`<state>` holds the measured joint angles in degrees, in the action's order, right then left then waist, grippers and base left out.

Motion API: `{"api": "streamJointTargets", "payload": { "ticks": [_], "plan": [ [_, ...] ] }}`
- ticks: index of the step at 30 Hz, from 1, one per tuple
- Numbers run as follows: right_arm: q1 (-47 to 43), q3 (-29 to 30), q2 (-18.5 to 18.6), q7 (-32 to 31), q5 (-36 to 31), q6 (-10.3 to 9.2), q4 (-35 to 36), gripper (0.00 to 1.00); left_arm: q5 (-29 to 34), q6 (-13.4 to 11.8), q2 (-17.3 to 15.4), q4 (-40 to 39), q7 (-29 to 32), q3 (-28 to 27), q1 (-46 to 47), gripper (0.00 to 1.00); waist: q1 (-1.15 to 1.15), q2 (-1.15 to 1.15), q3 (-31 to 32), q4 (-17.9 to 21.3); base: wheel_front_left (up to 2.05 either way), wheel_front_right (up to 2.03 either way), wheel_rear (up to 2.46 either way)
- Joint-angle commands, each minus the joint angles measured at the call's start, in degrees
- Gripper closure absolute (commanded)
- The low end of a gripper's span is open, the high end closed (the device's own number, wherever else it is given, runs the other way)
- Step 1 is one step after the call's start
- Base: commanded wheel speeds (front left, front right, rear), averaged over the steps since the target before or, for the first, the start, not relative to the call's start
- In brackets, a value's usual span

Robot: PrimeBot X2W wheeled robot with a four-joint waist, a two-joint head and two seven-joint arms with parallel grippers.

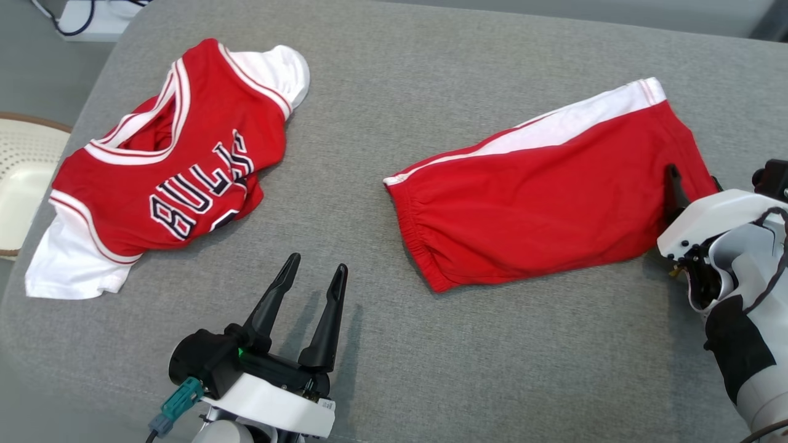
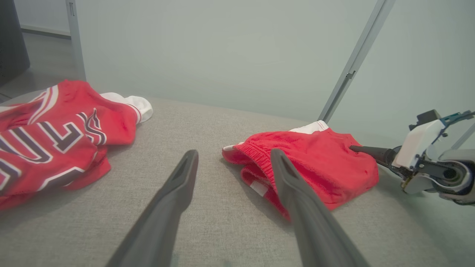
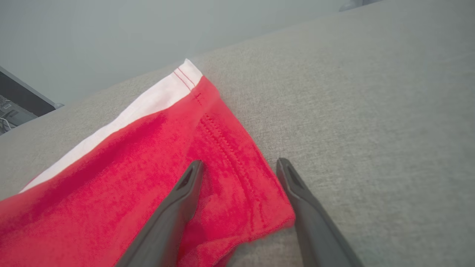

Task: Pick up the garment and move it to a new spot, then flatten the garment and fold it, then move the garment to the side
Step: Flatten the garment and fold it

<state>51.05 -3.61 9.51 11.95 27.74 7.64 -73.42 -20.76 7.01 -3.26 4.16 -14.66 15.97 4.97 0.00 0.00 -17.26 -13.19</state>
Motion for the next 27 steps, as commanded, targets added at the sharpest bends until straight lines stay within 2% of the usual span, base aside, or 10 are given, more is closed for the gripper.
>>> {"api": "streamJointTargets", "payload": {
  "ticks": [1, 2, 3, 4, 12, 20, 27],
  "plan": [
    [0.70, -0.85, -0.76, -0.86, -0.76, -0.15, 0.38, 0.00, -0.30, 0.42, -0.54, -1.16, -0.34, -1.56, 1.68, 0.00, 0.00, 0.00, -0.15, -0.72, 0.00, 0.00, 0.00],
    [0.85, -0.85, -0.77, -1.52, -1.14, -0.15, 0.14, 0.32, -0.34, 0.43, -0.52, -1.05, -0.34, -1.44, 1.70, 0.00, 0.00, 0.00, -0.06, -0.96, 0.00, 0.00, 0.00],
    [0.96, -0.87, -0.75, -1.94, -1.61, -0.15, -0.04, 0.70, -0.37, 0.44, -0.51, -0.94, -0.34, -1.36, 1.67, 0.00, 0.00, 0.00, 0.06, -1.10, 0.00, 0.00, 0.00],
    [1.00, -0.81, -0.73, -2.18, -2.05, -0.15, -0.17, 1.00, -0.39, 0.44, -0.51, -0.83, -0.34, -1.30, 1.62, 0.00, 0.00, 0.00, 0.23, -1.19, 0.00, 0.00, 0.00],
    [-1.27, 1.42, -0.58, -1.06, -5.69, -0.15, -0.51, 1.00, -0.91, 0.46, -0.24, -1.00, -0.34, -2.10, 0.43, 0.00, 0.00, 0.00, 2.56, 0.31, 0.00, 0.00, 0.00],
    [-6.02, 5.31, -2.78, 2.88, -10.19, -0.15, -0.46, 1.00, -0.95, 0.47, 0.02, -1.75, -0.34, -3.47, -0.68, 0.00, 0.00, 0.00, 4.46, 4.54, 0.00, 0.00, 0.00],
    [-14.79, 14.74, -5.61, 3.03, -16.55, -0.15, 12.33, 1.00, -0.40, 0.47, 0.10, -2.19, -0.34, -4.46, -1.13, 0.00, 0.00, 0.00, 5.36, 8.61, 0.00, 0.00, 0.00]
  ]
}}
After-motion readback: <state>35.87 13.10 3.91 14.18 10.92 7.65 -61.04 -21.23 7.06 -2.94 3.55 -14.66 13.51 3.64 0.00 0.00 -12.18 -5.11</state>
